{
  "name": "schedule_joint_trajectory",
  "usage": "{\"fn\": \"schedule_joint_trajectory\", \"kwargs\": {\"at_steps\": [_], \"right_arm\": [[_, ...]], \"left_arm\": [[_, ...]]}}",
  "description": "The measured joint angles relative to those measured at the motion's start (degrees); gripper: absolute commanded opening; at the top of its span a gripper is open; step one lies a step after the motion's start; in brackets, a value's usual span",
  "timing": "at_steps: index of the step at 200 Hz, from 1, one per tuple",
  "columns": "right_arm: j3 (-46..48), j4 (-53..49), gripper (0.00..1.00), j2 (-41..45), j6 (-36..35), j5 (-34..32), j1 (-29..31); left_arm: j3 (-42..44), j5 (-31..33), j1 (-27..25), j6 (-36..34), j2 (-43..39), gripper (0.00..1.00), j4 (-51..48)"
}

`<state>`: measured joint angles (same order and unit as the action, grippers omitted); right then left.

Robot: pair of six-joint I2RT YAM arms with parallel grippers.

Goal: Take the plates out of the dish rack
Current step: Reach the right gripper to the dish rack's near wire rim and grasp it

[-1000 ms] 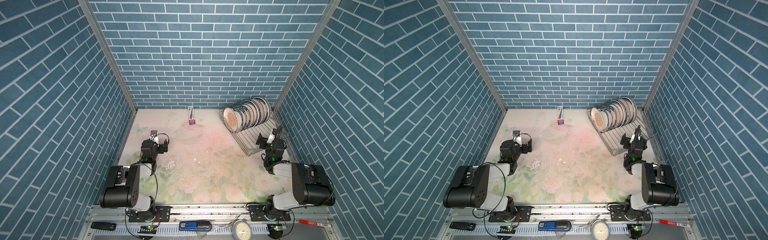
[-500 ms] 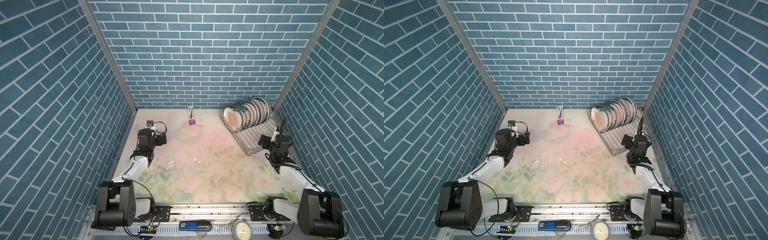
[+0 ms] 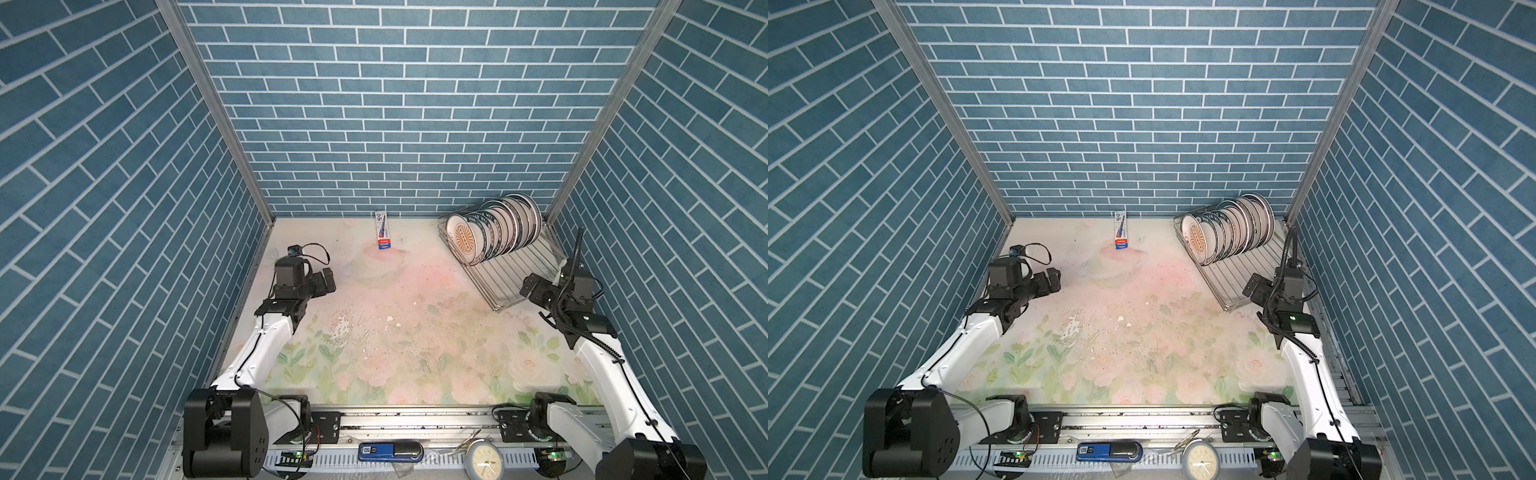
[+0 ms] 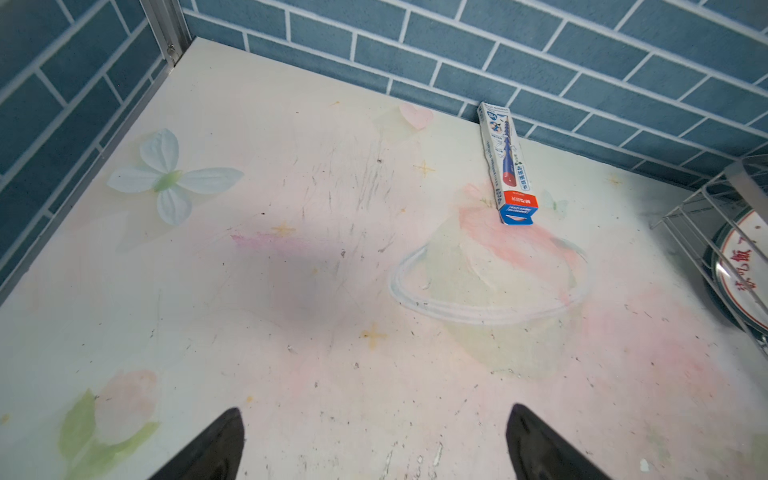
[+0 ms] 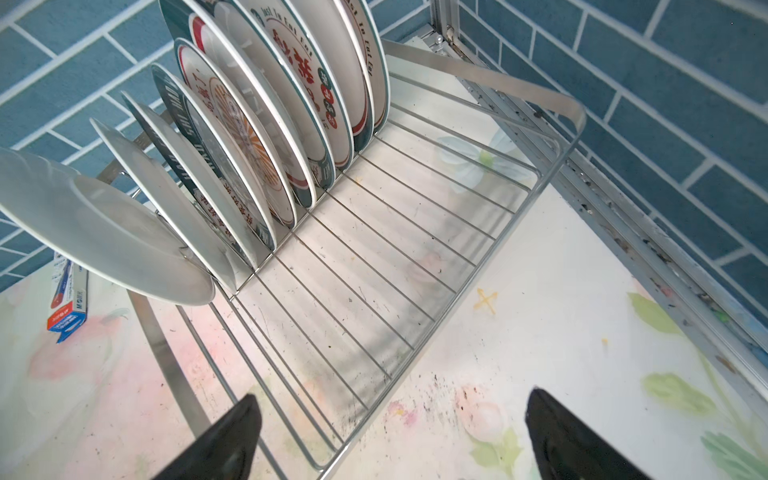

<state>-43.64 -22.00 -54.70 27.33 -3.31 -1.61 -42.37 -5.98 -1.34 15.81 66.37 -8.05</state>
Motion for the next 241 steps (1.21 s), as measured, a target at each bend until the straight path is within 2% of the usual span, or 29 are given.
{"fn": "schedule_joint_trajectory", "kwargs": {"at_steps": [45, 106, 138, 159, 177, 190, 241], "right_arm": [[-10.9, -10.7, 0.96, -9.3, 3.0, -0.3, 0.0], [-14.5, -16.0, 0.92, -19.8, 5.9, 1.8, -0.1], [-17.7, -16.4, 0.83, -24.7, 6.7, 2.7, -0.3], [-19.0, -16.3, 0.74, -27.9, 7.0, 3.2, -0.5], [-19.5, -16.3, 0.72, -30.1, 7.0, 3.7, -0.5], [-19.6, -16.3, 0.7, -31.3, 7.0, 3.9, -0.6], [-19.6, -16.1, 0.53, -34.2, 7.3, 5.8, -0.7]], "left_arm": [[-1.6, -1.2, -0.2, 3.5, -2.3, 0.99, -9.7], [-2.0, -0.3, -1.2, 8.7, -2.3, 0.99, -16.6], [-4.0, 0.8, -1.3, 11.8, -0.4, 0.99, -20.3], [-4.9, 0.1, -1.3, 12.8, 1.7, 0.99, -21.2], [-4.9, -1.2, -1.3, 13.1, 2.5, 0.99, -21.6], [-4.7, -2.3, -1.3, 13.2, 2.4, 0.99, -21.5], [-4.6, -3.3, -1.3, 13.2, -0.7, 0.99, -21.7]]}}
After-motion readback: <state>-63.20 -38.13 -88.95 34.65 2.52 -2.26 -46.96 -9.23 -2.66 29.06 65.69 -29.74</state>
